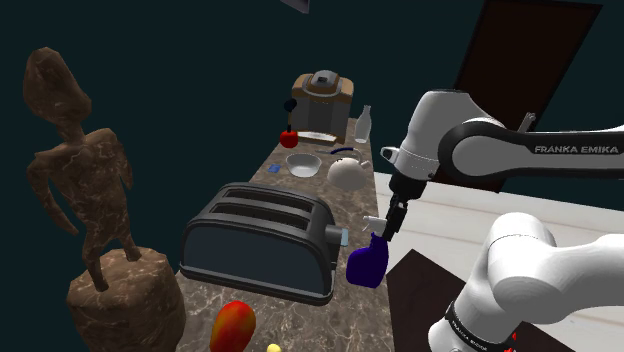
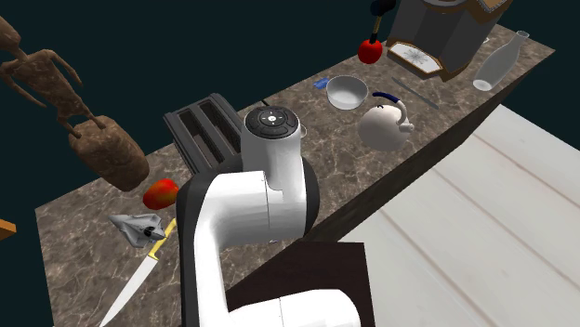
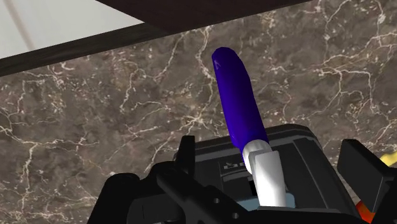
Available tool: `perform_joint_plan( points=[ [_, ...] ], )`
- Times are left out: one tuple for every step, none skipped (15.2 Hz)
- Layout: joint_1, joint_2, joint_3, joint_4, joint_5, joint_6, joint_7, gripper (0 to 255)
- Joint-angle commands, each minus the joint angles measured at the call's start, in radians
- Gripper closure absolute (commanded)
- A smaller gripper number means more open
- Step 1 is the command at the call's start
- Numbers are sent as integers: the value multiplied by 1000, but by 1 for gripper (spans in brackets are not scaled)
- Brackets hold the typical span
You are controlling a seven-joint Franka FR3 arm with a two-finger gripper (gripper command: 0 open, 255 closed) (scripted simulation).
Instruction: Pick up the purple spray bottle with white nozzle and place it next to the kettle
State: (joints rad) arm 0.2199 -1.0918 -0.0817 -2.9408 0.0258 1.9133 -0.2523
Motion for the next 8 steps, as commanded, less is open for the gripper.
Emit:
perform_joint_plan(
  points=[
    [0,0,0,0,0,0,0,0],
    [0,0,0,0,0,0,0,0],
    [0,0,0,0,0,0,0,255],
    [0,0,0,0,0,0,0,255],
    [0,0,0,0,0,0,0,255],
    [0,0,0,0,0,0,0,255],
    [0,0,0,0,0,0,0,255],
    [0,0,0,0,0,0,0,255]
  ],
)
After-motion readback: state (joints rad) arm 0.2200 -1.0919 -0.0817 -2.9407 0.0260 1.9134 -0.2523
